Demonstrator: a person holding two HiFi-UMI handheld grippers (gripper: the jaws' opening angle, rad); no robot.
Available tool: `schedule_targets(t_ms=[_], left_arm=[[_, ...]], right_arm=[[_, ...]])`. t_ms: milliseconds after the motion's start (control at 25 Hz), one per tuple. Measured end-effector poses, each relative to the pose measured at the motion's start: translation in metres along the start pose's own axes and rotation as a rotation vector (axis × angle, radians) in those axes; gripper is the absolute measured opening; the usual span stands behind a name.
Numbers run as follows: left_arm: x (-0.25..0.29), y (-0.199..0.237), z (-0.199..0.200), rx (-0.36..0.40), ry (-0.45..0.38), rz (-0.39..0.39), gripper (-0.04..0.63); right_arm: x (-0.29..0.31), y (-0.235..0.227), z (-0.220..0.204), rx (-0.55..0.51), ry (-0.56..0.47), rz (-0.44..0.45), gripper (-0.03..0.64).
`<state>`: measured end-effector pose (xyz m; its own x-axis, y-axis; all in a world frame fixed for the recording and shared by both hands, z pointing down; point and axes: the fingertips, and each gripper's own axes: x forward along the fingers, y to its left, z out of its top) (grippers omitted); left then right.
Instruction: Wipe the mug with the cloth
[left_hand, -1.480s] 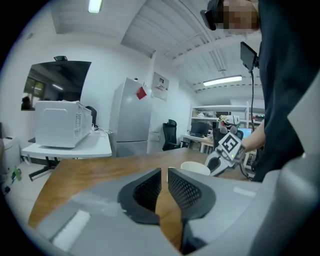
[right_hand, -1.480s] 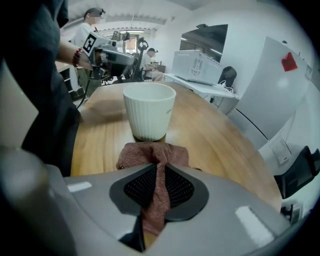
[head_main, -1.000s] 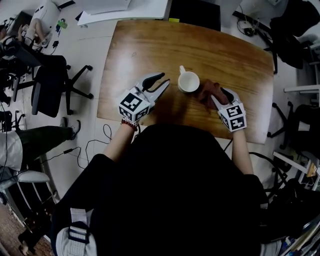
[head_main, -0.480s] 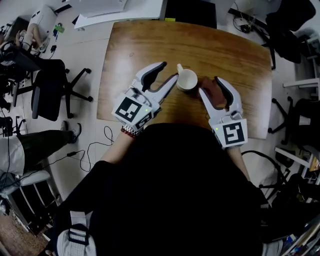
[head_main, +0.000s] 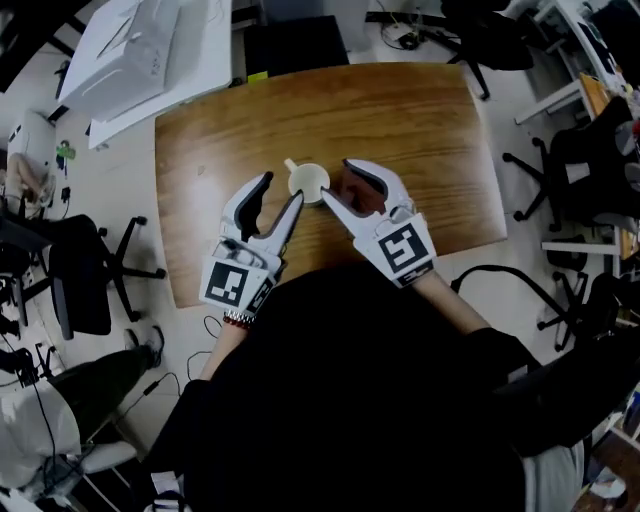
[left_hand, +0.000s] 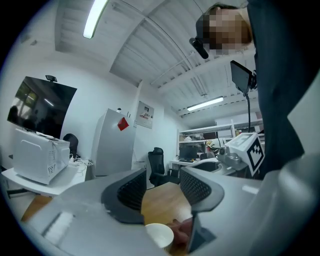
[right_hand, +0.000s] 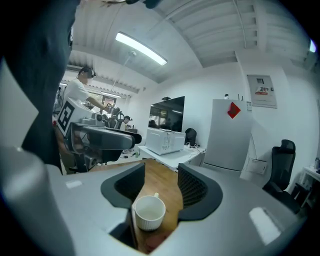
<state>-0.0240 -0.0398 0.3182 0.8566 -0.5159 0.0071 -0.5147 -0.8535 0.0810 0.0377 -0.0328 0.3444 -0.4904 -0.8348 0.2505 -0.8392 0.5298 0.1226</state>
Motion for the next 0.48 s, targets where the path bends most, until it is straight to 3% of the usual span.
schedule_targets(t_ms=[480], left_arm=[[0.016,-0.028,-0.009,0.015,0.02,-0.048,0.207]], right_arm=[[-0.024,-0.014,-0.018,0.016,0.013,-0.013,0.198]])
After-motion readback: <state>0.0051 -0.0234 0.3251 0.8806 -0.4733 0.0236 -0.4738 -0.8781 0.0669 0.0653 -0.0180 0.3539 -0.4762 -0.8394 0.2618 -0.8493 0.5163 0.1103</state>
